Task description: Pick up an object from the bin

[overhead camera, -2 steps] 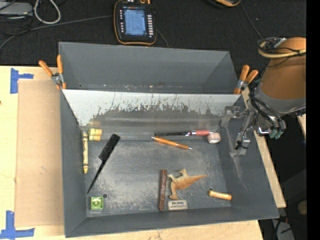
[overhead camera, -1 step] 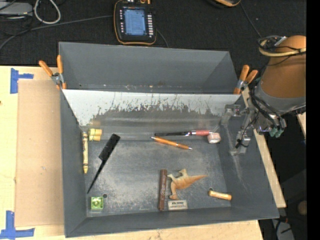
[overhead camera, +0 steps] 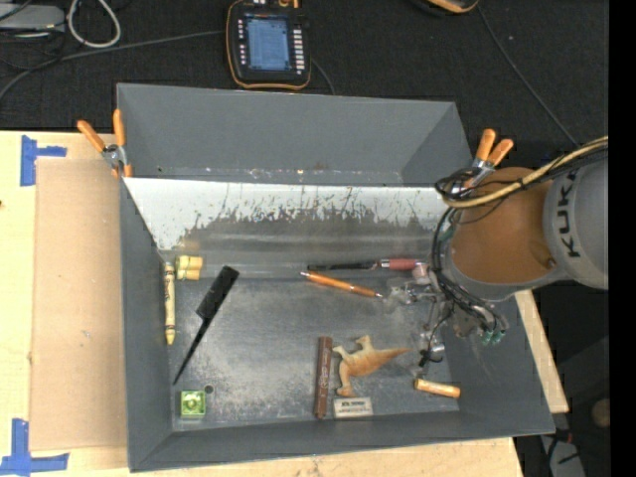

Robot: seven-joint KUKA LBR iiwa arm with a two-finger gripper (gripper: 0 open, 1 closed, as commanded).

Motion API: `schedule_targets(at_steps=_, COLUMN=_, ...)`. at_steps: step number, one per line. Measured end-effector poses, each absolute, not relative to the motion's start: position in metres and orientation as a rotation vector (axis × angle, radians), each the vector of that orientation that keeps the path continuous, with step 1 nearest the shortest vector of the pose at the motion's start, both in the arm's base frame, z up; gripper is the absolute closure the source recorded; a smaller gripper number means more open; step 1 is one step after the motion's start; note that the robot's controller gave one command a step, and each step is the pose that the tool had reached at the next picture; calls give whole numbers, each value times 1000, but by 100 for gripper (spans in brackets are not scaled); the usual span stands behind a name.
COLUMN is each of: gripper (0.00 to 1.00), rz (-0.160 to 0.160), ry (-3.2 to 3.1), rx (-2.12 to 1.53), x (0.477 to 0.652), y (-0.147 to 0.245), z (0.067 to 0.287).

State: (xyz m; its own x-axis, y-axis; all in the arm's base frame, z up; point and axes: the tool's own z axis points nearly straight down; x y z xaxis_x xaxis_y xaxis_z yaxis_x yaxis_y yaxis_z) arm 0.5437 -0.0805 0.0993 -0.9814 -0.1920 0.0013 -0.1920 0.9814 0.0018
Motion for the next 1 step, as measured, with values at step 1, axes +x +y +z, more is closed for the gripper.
schedule_targets(at_steps=1, gripper=0, rz=3, ry=-3124, rx=383, x=535, y=-62, z=155)
